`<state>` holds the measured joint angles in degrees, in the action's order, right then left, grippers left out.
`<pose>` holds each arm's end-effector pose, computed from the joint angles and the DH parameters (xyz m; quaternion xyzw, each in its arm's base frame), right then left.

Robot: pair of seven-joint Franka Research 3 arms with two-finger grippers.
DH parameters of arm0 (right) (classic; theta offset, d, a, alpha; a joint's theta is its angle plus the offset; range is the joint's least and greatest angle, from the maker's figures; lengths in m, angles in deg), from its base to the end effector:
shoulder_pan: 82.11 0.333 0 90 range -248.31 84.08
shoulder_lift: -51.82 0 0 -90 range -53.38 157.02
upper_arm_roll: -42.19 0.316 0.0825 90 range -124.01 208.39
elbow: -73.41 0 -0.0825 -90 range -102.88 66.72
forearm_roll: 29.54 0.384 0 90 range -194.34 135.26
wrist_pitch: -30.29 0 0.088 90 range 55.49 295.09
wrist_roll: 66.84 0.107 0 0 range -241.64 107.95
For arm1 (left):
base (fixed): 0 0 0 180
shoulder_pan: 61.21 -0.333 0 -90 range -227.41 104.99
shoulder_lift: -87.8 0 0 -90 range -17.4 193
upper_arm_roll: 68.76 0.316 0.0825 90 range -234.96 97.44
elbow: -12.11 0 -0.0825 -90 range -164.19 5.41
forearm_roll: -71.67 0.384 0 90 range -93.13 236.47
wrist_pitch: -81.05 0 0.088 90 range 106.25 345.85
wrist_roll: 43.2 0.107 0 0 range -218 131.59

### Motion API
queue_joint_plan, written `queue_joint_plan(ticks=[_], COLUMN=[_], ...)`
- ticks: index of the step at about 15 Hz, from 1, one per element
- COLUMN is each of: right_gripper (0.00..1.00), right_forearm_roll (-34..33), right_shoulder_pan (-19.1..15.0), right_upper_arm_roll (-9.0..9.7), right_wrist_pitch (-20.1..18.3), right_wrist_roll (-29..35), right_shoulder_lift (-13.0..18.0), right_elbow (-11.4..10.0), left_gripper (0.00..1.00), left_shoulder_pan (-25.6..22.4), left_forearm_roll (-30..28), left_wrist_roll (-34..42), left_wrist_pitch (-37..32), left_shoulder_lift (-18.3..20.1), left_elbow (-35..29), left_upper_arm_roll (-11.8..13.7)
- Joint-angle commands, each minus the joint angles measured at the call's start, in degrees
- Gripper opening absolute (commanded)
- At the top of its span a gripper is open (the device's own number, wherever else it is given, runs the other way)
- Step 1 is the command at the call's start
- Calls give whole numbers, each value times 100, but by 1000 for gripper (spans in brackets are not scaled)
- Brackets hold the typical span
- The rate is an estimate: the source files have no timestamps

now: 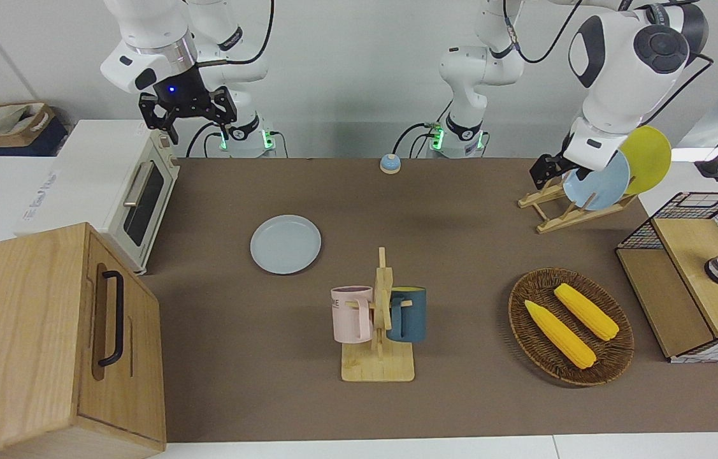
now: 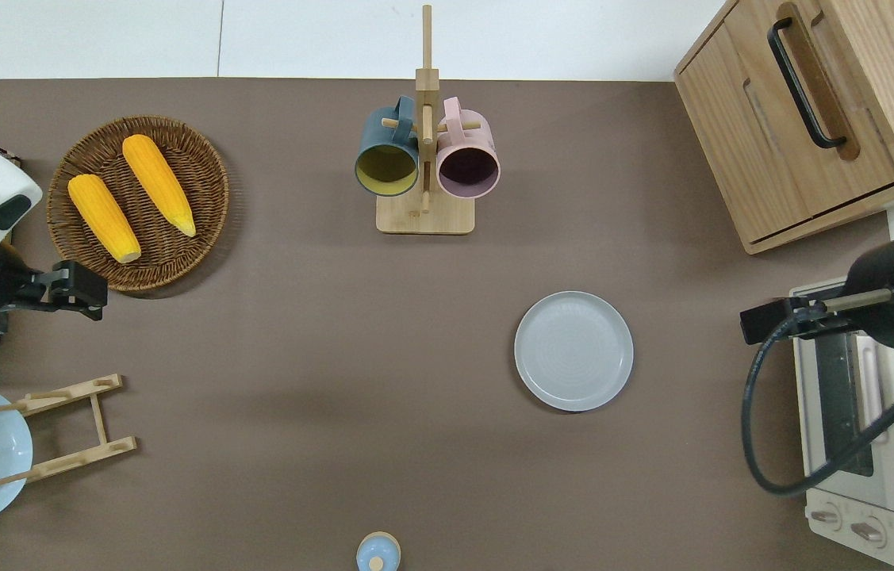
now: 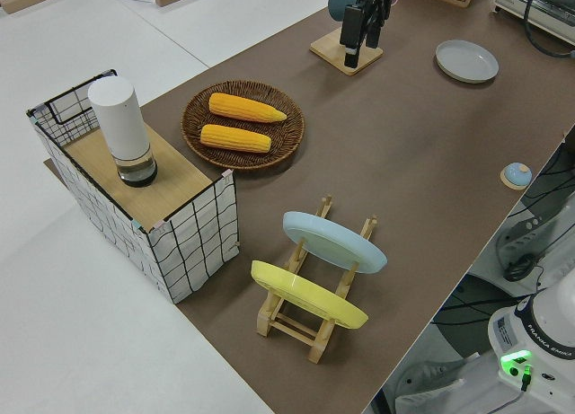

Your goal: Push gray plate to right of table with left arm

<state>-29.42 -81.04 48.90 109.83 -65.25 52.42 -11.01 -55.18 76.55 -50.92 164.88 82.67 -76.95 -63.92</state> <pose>0.5269 0.0726 0.6599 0.9978 0.0541 -0.0373 0.0026 0.5667 -0.0039 0.5742 -0.9932 -0.0576 0.0862 0.0532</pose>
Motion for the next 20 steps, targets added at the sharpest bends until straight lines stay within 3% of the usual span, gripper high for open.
queue_joint_plan(ticks=[1, 5, 8, 13, 20], right_gripper=[983, 983, 983, 983, 983], right_forearm_roll=[59, 59, 59, 59, 59], right_shoulder_pan=[-116, -116, -116, -116, -116], right_upper_arm_roll=[85, 85, 85, 76, 85], right_wrist_pitch=[-79, -70, -70, -79, -79], right_wrist_roll=[8, -1, -1, 8, -1], right_shoulder_lift=[36, 36, 36, 36, 36], right_elbow=[22, 22, 22, 22, 22], left_gripper=[998, 991, 989, 995, 998], left_shoulder_pan=[-6, -49, -58, -41, -23], left_forearm_roll=[-22, -644, -708, -664, -681], left_wrist_roll=[306, 480, 1463, 1518, 1492], left_wrist_pitch=[-87, 71, 168, 590, 582], left_shoulder_lift=[240, 302, 276, 205, 214], left_elbow=[-234, -436, -489, -489, -489], left_upper_arm_roll=[43, 201, 210, 193, 193])
